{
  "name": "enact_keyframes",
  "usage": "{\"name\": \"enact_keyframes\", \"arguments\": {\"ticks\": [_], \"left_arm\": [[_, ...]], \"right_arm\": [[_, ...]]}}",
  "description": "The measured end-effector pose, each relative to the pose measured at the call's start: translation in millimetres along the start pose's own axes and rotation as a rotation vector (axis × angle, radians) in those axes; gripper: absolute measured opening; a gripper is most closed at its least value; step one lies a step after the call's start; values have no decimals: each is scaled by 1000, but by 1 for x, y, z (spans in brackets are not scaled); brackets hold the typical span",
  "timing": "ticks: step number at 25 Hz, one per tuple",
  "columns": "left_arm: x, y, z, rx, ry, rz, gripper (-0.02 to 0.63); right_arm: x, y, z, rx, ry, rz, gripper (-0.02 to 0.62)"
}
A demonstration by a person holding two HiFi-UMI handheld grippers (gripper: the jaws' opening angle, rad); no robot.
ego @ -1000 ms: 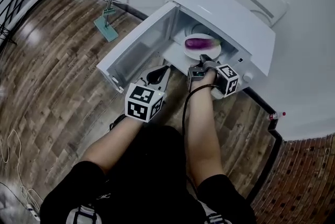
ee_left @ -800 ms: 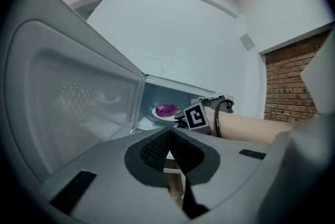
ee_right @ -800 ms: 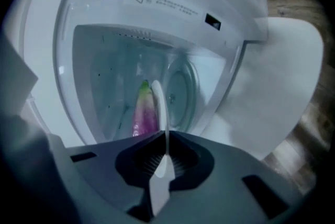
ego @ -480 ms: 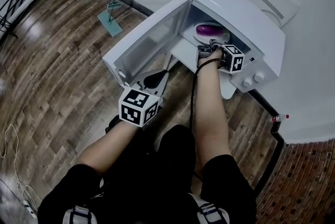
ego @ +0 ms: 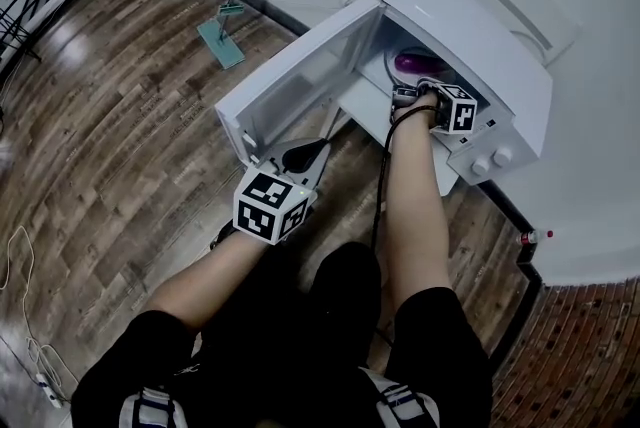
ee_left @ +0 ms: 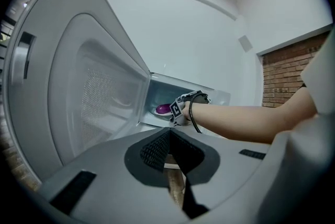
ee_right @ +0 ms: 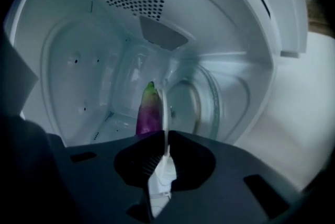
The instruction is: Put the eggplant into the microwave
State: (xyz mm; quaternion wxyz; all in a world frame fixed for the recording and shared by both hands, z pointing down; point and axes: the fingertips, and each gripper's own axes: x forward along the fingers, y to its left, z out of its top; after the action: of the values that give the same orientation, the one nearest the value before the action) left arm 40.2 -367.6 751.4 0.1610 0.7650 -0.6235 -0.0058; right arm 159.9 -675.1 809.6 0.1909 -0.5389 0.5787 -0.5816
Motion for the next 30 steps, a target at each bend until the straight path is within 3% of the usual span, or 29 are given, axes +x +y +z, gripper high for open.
{"name": "enact_keyframes", "arguments": {"ticks": [4, 10, 11, 16, 20, 22, 26, 30], "left_arm": [[0, -5, -3, 10, 10, -13, 2], [-2, -17, -8, 33, 24, -38, 2], [-2, -18, -9, 34, 27, -40, 2], [-1, -25, -16, 44, 49, -52, 2], [1, -27, -18, 48, 52, -48, 2], [5, -29, -16, 52, 46, -44, 2], [19, -34, -8, 92, 29, -43, 2], [38, -32, 6, 108, 17, -7, 2]], "right_arm": [[-2, 5, 5, -192, -54, -54, 72], [-9, 7, 15, -738, -152, -258, 167], [-10, 5, 14, -797, -153, -285, 203], [-16, 9, 22, -984, -248, -328, 233], [-30, 17, 27, -981, -299, -267, 216], [-43, 19, 24, -973, -307, -193, 15], [-85, 28, 6, -1056, -319, 56, 14], [-146, 34, -14, -1148, -325, 226, 12]]}}
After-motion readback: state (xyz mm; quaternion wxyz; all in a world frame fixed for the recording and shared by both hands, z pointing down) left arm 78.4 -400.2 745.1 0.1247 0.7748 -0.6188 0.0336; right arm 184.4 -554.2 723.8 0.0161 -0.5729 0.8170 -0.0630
